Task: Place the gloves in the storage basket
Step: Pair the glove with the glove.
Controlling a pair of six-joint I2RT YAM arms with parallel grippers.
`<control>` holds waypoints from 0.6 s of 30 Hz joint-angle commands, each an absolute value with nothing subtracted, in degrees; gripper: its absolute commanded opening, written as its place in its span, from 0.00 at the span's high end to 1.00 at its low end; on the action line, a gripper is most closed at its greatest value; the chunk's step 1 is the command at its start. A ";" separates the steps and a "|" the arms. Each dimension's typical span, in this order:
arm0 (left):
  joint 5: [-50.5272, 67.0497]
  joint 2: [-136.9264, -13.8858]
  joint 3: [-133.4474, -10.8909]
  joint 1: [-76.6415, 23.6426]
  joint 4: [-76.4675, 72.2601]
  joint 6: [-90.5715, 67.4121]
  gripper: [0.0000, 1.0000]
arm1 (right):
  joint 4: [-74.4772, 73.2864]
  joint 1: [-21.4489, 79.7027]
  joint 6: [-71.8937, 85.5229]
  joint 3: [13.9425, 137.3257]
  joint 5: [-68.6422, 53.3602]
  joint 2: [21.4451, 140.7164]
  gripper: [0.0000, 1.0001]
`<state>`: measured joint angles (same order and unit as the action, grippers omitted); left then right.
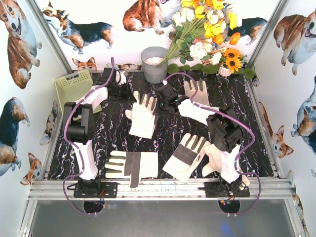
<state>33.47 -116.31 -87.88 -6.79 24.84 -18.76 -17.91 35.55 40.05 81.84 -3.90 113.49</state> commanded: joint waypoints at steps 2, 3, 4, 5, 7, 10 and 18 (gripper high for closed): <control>32.68 -116.86 -90.61 -6.02 23.62 -16.53 1.00 | -19.75 35.32 40.34 80.95 -1.85 110.74 1.00; 32.81 -116.75 -90.55 -5.98 23.64 -16.45 1.00 | -19.85 35.33 40.50 80.87 -1.81 110.81 1.00; 33.00 -116.60 -90.45 -5.98 23.64 -16.51 1.00 | -19.88 35.32 40.65 80.82 -1.80 110.83 1.00; 33.08 -116.51 -90.35 -6.02 23.64 -16.46 1.00 | -19.99 35.33 40.80 80.78 -1.77 110.83 1.00; 33.14 -115.95 -90.35 -5.98 23.49 -16.53 1.00 | -20.02 35.32 41.10 80.77 -1.76 110.91 1.00; 33.09 -115.45 -90.47 -5.98 23.23 -16.52 1.00 | -20.02 35.33 41.52 80.62 -1.63 110.92 1.00; 33.57 -115.39 -91.94 -5.98 23.46 -16.49 1.00 | -20.37 35.33 41.92 80.51 -1.52 110.92 1.00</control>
